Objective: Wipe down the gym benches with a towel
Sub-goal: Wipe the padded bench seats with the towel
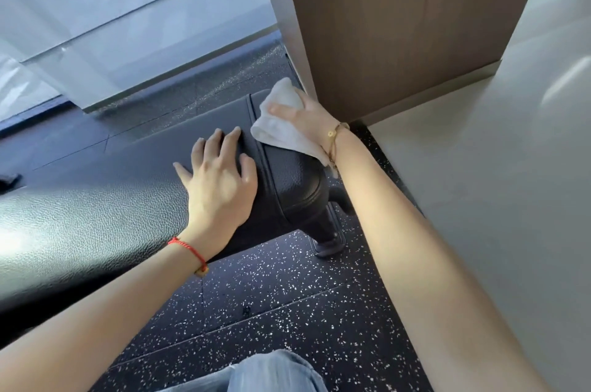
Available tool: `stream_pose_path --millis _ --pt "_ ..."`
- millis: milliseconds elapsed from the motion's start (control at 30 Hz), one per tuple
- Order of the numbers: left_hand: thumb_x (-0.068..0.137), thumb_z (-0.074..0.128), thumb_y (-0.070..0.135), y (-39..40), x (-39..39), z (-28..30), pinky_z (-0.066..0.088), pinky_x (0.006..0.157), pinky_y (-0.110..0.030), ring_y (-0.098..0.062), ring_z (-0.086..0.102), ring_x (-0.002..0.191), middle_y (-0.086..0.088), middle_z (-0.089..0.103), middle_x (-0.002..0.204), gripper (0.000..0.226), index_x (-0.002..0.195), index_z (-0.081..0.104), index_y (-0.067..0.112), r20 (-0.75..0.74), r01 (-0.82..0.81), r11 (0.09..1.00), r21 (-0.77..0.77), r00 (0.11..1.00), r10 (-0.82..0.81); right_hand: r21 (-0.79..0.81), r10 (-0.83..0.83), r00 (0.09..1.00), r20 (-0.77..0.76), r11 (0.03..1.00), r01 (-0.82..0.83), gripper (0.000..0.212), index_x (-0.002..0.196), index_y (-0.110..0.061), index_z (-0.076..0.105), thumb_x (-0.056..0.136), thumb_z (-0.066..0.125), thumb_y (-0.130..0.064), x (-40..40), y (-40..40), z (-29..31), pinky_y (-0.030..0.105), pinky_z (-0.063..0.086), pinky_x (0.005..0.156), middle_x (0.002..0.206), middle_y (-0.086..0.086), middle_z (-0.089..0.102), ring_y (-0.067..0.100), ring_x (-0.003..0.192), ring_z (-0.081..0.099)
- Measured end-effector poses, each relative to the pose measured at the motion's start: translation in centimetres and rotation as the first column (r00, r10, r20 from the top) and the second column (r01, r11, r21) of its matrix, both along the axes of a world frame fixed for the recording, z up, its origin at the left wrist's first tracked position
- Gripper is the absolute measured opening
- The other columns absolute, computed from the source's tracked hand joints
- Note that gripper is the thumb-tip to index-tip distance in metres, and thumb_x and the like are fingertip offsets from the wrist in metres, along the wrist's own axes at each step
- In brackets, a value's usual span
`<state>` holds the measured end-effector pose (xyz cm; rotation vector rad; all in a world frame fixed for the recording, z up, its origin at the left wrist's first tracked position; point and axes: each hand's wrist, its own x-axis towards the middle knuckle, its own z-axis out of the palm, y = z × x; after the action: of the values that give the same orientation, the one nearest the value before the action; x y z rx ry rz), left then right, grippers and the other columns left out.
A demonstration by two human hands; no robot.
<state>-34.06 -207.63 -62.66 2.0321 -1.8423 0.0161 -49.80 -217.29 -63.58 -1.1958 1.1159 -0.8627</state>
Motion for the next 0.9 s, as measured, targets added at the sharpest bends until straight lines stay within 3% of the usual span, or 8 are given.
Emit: stream_pose_path --millis 100,167,300,367,467,600,700,900 --pt "0.090 0.030 0.040 0.0 0.1 0.0 0.012 0.112 -0.071 -0.024 0.025 0.145 -0.001 0.039 0.153 0.057 0.144 0.044 0.028 -0.011 0.000 1.000 0.007 1.000 0.000 -0.036 -0.039 0.999 -0.007 0.999 0.039 0.075 0.138 -0.042 0.049 0.072 0.078 -0.062 -0.2 2.9 -0.3 0.041 0.050 0.102 0.128 -0.004 0.062 0.017 0.115 0.061" --pt "0.091 0.031 0.039 0.2 0.2 0.1 0.010 0.112 -0.072 -0.025 0.022 0.146 -0.002 0.037 0.154 0.056 0.145 0.042 0.028 -0.016 0.003 1.000 0.027 1.000 -0.003 -0.016 -0.044 0.998 0.043 0.999 0.044 0.062 0.131 -0.040 0.053 0.077 0.081 -0.052 -0.5 5.2 0.0 0.028 0.056 0.087 0.122 -0.006 0.062 0.014 0.111 0.063" --pt "0.097 0.034 0.036 0.2 0.2 0.4 0.005 0.114 -0.070 -0.025 0.016 0.149 -0.002 0.031 0.158 0.053 0.148 0.037 0.027 -0.034 0.011 0.998 0.068 0.999 -0.008 -0.193 -0.129 0.968 -0.217 0.977 0.087 0.062 0.141 -0.035 0.045 0.087 0.069 -0.052 -1.0 9.5 0.8 0.009 0.041 0.071 0.119 -0.014 0.058 0.004 0.102 0.059" --pt "0.099 0.037 0.036 0.4 0.5 0.7 0.004 0.117 -0.066 -0.024 0.015 0.150 -0.002 0.029 0.159 0.051 0.149 0.037 0.026 -0.054 0.018 0.997 0.079 0.998 -0.014 -0.292 -0.216 0.934 -0.283 0.947 0.131 0.054 0.137 -0.028 0.049 0.090 0.068 -0.047 -0.8 10.9 0.9 0.002 0.040 0.066 0.117 -0.012 0.058 0.000 0.096 0.058" --pt "0.098 0.043 0.033 0.7 1.6 1.1 0.008 0.118 -0.061 -0.022 0.023 0.147 -0.002 0.036 0.155 0.048 0.144 0.044 0.021 -0.078 0.050 0.997 0.058 0.996 -0.045 -0.428 -0.311 0.873 -0.376 0.894 0.134 0.049 0.130 -0.017 0.054 0.091 0.069 -0.042 -0.6 11.5 0.8 -0.004 0.036 0.074 0.123 -0.002 0.059 0.009 0.102 0.058" --pt "0.090 0.041 0.035 0.5 4.4 2.7 0.023 0.116 -0.054 -0.024 0.044 0.132 0.000 0.055 0.138 0.049 0.134 0.055 0.019 -0.005 0.118 0.993 -0.021 0.993 -0.118 -0.550 -0.351 0.779 -0.519 0.835 0.010 0.051 0.133 -0.015 0.053 0.092 0.068 -0.041 0.2 10.6 2.1 0.024 0.044 0.094 0.131 0.004 0.056 0.019 0.116 0.055" --pt "0.090 0.043 0.035 0.0 6.9 5.5 0.031 0.113 -0.046 -0.024 0.052 0.125 0.001 0.061 0.131 0.046 0.129 0.059 0.018 0.001 0.141 0.990 -0.023 0.990 -0.141 -0.511 -0.322 0.730 -0.602 0.859 -0.043 0.056 0.140 -0.018 0.048 0.092 0.068 -0.040 1.2 9.7 5.2 0.032 0.043 0.099 0.138 0.002 0.052 0.021 0.123 0.051" --pt "0.090 0.050 0.032 -0.6 11.8 15.7 0.038 0.101 -0.040 -0.025 0.058 0.116 0.000 0.065 0.123 0.036 0.121 0.064 0.018 0.003 0.133 0.991 -0.020 0.991 -0.133 -0.397 -0.191 0.715 -0.673 0.909 -0.130 0.061 0.143 -0.021 0.044 0.092 0.070 -0.040 4.1 7.7 15.4 0.020 0.033 0.097 0.139 0.000 0.049 0.018 0.123 0.050"
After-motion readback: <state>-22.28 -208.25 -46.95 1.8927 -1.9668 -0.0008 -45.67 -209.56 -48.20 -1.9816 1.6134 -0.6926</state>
